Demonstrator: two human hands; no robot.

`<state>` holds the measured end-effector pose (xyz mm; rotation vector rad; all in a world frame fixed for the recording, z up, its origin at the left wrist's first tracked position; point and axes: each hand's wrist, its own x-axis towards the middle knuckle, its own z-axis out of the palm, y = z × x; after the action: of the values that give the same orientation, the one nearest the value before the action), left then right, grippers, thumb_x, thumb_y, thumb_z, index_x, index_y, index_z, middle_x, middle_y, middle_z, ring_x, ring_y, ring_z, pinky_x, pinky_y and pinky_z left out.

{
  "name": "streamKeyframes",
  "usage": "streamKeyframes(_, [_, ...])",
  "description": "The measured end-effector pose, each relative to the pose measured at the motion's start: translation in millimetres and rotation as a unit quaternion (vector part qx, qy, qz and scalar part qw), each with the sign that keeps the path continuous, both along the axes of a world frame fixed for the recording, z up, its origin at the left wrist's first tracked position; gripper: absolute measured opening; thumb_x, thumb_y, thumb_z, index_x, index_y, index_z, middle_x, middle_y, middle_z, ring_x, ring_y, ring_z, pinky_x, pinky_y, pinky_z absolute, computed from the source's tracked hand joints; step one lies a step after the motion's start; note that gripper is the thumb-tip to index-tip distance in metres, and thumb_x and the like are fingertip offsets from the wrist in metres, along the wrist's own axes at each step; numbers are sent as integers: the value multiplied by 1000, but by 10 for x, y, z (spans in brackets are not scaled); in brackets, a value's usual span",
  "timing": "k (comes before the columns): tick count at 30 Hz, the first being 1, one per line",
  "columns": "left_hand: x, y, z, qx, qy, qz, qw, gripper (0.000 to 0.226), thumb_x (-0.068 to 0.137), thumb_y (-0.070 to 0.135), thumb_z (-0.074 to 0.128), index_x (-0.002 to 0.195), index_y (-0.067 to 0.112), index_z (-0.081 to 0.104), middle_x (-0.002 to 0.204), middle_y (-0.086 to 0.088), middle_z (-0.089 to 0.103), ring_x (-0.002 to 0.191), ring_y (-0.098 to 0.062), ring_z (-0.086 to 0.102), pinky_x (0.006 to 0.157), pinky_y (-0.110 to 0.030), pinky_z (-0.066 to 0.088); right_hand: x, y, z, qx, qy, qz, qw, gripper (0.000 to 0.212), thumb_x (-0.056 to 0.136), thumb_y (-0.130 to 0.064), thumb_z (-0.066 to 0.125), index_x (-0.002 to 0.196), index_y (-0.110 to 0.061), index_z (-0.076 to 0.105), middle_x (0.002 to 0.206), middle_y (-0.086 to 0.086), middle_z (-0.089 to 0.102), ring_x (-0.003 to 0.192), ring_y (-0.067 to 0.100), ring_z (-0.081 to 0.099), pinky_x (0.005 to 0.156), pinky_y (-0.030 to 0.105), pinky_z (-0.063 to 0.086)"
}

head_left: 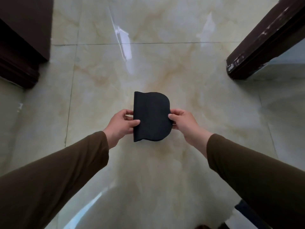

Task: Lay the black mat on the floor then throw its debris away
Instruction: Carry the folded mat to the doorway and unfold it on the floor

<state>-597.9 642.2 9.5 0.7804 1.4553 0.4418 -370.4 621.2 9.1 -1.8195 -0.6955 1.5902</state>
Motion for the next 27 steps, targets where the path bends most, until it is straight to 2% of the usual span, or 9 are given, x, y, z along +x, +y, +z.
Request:
streamKeyframes(4, [-11,147,-162,23,7,-30,999,35,92,5,69,124,9,56,110,-21,64,95,-28,72,71,-31,62,34,122,-184,14,6,4,1000,31,99,-3,52,89,-22,73,78,-10,75,68,7,69,61,20,58])
streamKeyframes(7, [-12,214,-253,38,17,-45,998,35,92,5,69,124,9,56,114,-24,64,105,-35,71,80,-37,62,50,250,-253,27,11,8,1000,27,99,-3,52,102,-17,75,85,-6,76,71,8,69,69,24,59])
streamKeyframes(9, [-17,255,-303,46,27,-56,997,35,91,7,70,123,10,57,115,-21,66,105,-34,71,79,-35,62,51,309,-274,32,16,5,999,26,99,-3,52,113,-12,73,92,-1,76,75,10,69,72,25,58])
streamKeyframes(12, [-53,346,-356,53,40,-75,995,34,90,10,72,121,13,58,104,-11,70,99,-29,72,75,-32,62,48,343,-315,25,16,4,1000,26,99,-2,52,113,-10,72,100,8,74,77,14,67,70,26,57])
streamKeyframes(15, [-71,403,-378,97,138,-109,980,37,86,24,77,117,19,57,97,-6,65,87,-24,67,73,-37,59,69,311,-349,10,26,3,1000,27,100,-3,51,118,-6,72,101,11,72,70,13,66,50,17,52])
streamKeyframes(18, [27,407,-345,212,237,-141,938,34,82,37,76,109,29,56,90,1,59,79,-15,59,63,-28,45,113,285,-381,9,58,-29,998,28,102,-6,50,120,-3,71,100,13,73,70,15,67,48,17,51])
streamKeyframes(21, [321,397,-278,246,189,-165,936,19,82,39,74,94,33,61,83,5,62,73,-11,60,60,-24,45,142,271,-416,4,88,-47,995,29,102,-3,48,121,0,69,101,15,72,75,18,67,58,23,55])
streamKeyframes(23, [553,398,-262,240,167,-182,939,16,82,37,74,91,30,63,81,4,65,75,-15,64,66,-35,55,156,265,-443,1,102,-51,993,29,101,-1,48,122,3,67,104,18,71,78,20,66,64,25,54])
streamKeyframes(27, [900,434,-265,229,161,-165,946,14,84,33,73,87,22,64,84,-3,70,81,-26,70,79,-48,59,152,261,-467,9,95,-49,994,27,100,2,49,119,2,68,92,12,72,70,13,66,56,19,53])
